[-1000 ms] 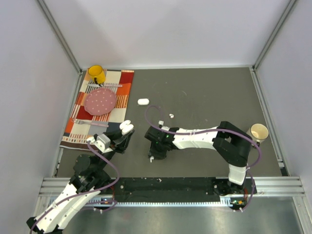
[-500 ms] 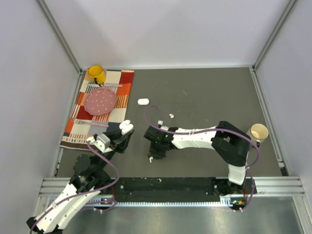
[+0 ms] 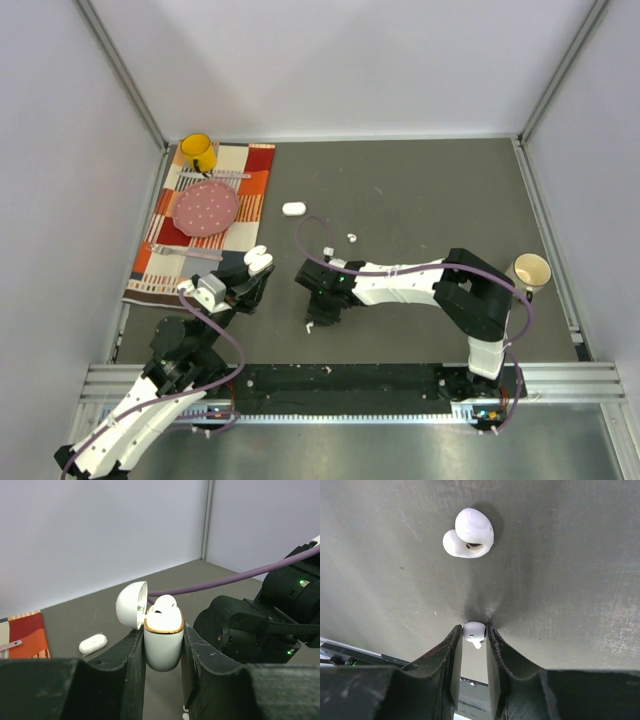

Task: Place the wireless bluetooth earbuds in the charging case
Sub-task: Pick up the earbud from the center of the board, then place the earbud in the charging case.

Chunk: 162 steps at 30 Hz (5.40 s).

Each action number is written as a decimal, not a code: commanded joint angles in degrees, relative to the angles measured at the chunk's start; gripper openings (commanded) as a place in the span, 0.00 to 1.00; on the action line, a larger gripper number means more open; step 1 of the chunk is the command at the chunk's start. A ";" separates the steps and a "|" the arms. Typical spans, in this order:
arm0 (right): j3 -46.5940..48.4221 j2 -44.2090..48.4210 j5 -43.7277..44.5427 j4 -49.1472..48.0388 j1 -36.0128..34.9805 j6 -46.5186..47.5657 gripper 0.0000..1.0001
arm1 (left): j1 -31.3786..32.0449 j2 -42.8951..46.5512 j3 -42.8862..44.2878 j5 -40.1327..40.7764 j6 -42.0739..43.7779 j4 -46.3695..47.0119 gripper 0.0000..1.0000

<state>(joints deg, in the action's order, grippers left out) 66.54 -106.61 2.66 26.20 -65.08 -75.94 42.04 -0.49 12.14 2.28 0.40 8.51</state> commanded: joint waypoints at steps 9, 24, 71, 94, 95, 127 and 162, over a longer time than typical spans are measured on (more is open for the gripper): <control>1.22 -0.36 2.52 0.17 0.30 2.20 0.08 | 0.15 9.90 1.22 0.09 0.30 2.21 0.00; -8.70 19.06 23.08 -6.94 0.13 4.66 0.00 | 0.15 9.63 0.16 0.62 -0.23 4.23 0.00; -24.89 46.05 5.61 -72.60 -1.19 48.96 0.00 | 0.15 -24.03 -1.33 -12.48 -5.59 40.35 0.00; -21.37 40.87 -0.81 -72.86 -2.16 49.93 0.00 | 0.15 -23.86 -1.24 -12.57 -6.21 39.83 0.00; -21.19 40.69 -0.72 -72.69 -2.16 49.58 0.00 | 0.15 -23.59 -1.33 -12.48 -6.29 39.57 0.00; -19.96 34.54 0.68 -72.34 -2.95 48.35 0.00 | 0.15 -25.52 -0.54 -13.62 -7.17 40.88 0.00; -20.93 34.27 0.77 -68.48 -3.39 48.87 0.00 | 0.15 -26.14 -0.80 -13.53 -7.88 42.73 0.00</control>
<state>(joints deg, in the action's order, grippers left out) 44.47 -72.51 3.27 -43.83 -67.48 -28.05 42.06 -26.79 9.21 -11.31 -7.14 46.26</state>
